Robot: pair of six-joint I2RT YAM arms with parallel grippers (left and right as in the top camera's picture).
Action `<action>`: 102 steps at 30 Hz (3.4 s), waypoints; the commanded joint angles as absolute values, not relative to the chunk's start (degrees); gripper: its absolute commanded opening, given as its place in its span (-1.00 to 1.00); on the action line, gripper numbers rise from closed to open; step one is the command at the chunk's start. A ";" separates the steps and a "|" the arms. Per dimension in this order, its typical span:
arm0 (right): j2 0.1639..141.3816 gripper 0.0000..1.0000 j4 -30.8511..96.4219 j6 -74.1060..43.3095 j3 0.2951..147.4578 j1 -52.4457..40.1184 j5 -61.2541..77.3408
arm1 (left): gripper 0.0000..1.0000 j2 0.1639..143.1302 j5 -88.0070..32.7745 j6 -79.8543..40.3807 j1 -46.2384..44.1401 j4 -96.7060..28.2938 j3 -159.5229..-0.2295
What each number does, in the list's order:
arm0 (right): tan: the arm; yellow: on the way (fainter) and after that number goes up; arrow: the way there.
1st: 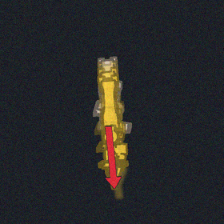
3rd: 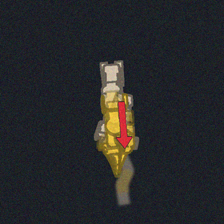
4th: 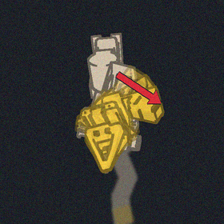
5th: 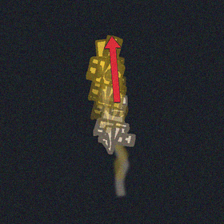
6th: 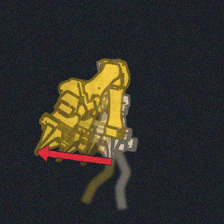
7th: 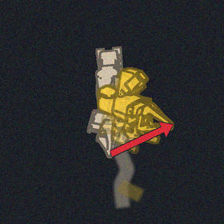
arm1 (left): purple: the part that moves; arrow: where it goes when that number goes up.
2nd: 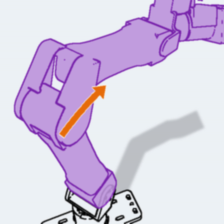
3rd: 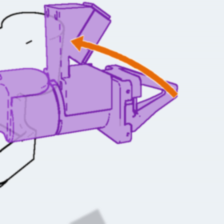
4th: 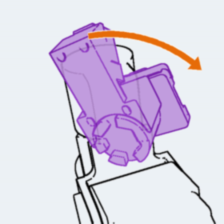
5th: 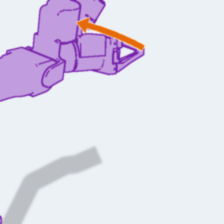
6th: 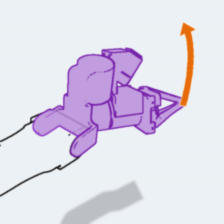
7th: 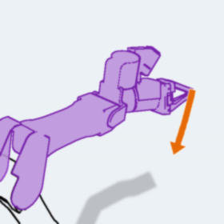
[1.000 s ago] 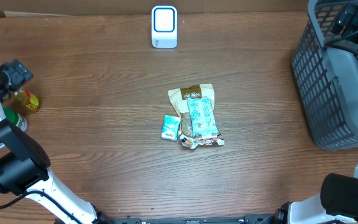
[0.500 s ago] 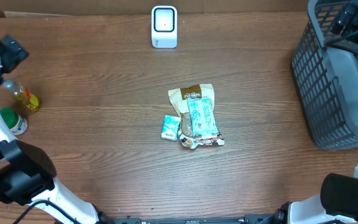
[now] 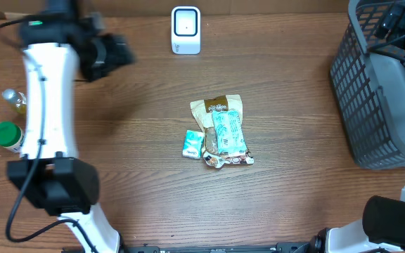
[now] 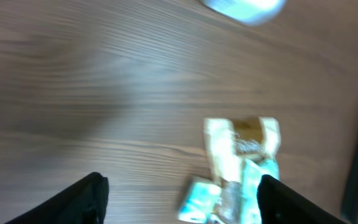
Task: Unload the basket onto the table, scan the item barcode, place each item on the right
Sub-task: 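Move the left gripper over the mint-green wipes packet on the bread bag, then lower the left gripper and close on the mint-green wipes packet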
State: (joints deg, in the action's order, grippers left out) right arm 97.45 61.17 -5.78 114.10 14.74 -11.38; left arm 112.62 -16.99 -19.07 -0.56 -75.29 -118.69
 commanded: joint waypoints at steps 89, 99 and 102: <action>96.90 1.00 60.95 -6.02 115.13 14.76 -11.97 | 0.99 112.22 2.04 -48.01 -38.61 -50.26 -88.55; 96.90 1.00 60.95 -6.02 115.13 14.76 -11.97 | 0.44 112.22 1.89 -58.48 -39.09 -50.96 -86.48; 96.90 1.00 60.97 -6.02 115.13 14.76 -11.97 | 0.43 112.22 1.91 -59.42 -39.07 -50.76 -86.15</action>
State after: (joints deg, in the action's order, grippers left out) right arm 97.45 61.17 -5.80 114.10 14.74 -11.40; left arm 112.62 1.15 -55.35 -38.65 -50.83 -87.15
